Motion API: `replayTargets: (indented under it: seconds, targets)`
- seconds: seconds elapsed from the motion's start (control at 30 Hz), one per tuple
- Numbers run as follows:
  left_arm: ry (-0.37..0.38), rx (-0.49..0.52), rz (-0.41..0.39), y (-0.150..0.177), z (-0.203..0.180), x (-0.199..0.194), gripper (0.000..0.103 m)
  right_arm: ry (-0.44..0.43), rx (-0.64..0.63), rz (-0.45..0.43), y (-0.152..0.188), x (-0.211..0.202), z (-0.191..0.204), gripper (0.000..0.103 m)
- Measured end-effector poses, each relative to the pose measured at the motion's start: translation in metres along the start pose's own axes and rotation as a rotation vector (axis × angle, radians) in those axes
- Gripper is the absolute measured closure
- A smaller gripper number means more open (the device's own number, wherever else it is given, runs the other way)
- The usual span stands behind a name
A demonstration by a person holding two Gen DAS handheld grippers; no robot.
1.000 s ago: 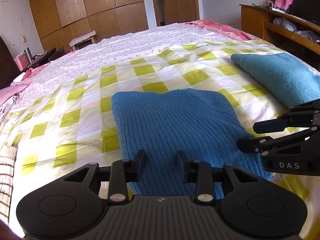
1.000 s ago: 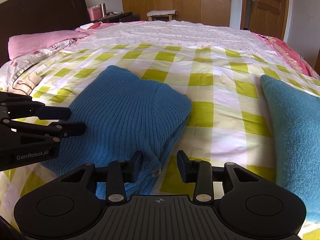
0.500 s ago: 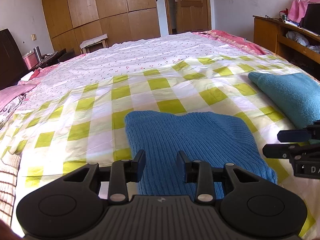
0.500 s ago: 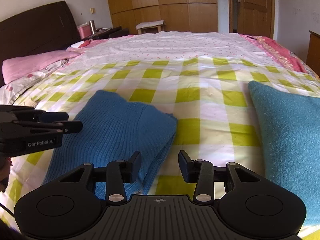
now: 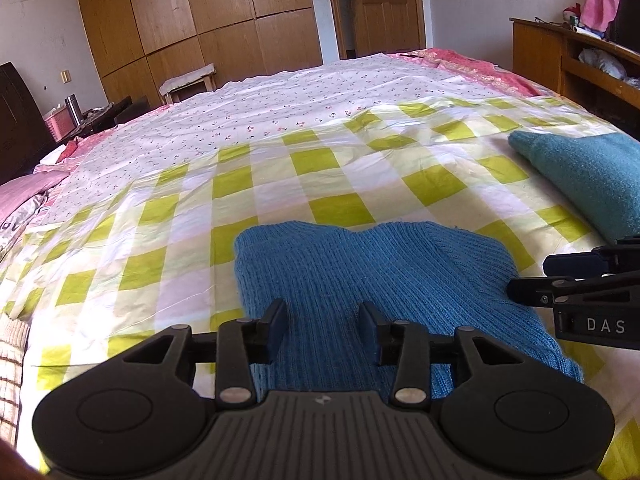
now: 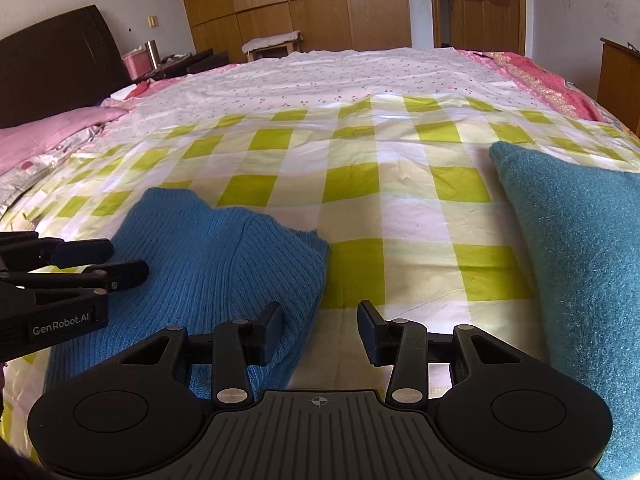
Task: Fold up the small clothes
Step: 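Open both grippers and lift them off the folded sweater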
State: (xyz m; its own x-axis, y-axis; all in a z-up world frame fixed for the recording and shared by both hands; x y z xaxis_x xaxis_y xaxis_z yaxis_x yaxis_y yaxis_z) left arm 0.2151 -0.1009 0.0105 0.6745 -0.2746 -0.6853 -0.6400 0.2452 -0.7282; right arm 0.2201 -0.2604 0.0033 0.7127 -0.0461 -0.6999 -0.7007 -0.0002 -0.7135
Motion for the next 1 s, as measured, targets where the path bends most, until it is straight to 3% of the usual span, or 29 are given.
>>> replayTargets:
  seconds: [0.33,1.0]
  targets:
    - [-0.034,-0.002,-0.050,0.007,-0.014,-0.031,0.034,-0.004,0.020,-0.049,0.006,-0.032,-0.004,0.062]
    - [-0.058,-0.018,-0.089,0.029,-0.027,-0.066,0.012,-0.017,0.046,-0.062,0.026,-0.073,0.000,0.059]
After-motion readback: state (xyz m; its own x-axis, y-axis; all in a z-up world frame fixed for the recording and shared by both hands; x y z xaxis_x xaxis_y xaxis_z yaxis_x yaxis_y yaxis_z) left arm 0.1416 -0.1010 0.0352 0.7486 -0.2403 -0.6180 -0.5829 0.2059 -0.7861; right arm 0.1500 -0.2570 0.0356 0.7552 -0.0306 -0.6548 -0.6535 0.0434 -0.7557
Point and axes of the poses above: each gripper's, at about its wrist camera, not at the fingertips, and x roughly the way its jaws point, z to its left, y to its underside, the point moved 2 cm from there along x, roughly the way its jaws point, and after that the axes turned 12 degrees about y, right-handed, at the moved point
